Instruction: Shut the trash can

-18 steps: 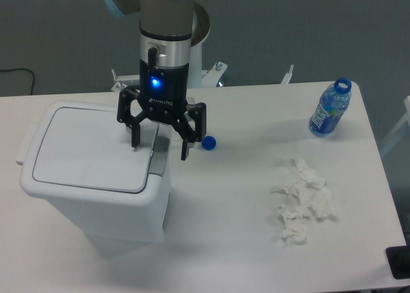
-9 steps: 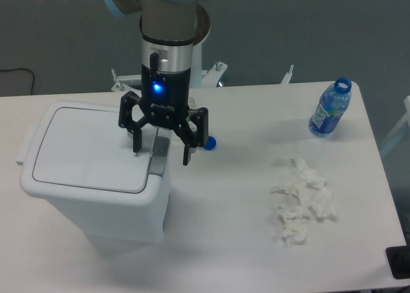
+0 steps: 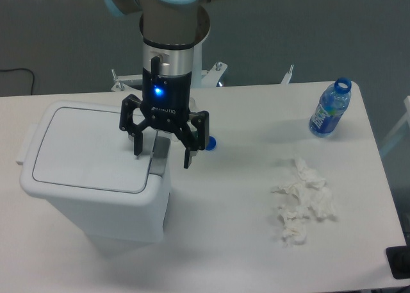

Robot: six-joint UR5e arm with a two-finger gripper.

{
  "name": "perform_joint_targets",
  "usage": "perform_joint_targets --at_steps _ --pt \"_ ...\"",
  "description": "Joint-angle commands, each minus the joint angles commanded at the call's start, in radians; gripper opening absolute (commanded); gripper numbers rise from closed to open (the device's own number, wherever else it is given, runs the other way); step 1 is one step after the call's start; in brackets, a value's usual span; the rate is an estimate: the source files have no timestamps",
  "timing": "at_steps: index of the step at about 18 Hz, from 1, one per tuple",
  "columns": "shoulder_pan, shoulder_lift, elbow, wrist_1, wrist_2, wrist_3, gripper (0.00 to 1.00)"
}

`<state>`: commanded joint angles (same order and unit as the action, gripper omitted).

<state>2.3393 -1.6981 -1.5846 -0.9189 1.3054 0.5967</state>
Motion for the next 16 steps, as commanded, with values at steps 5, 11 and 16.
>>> perform_joint_targets --at_steps 5,11,16 --pt "0.0 0.0 -0.002 0.002 0.0 0.0 1.0" --pt "0.0 -0.008 -0.003 0.005 0.002 0.002 1.0" --pt "0.0 -0.008 -0.002 0.005 0.009 0.002 1.0"
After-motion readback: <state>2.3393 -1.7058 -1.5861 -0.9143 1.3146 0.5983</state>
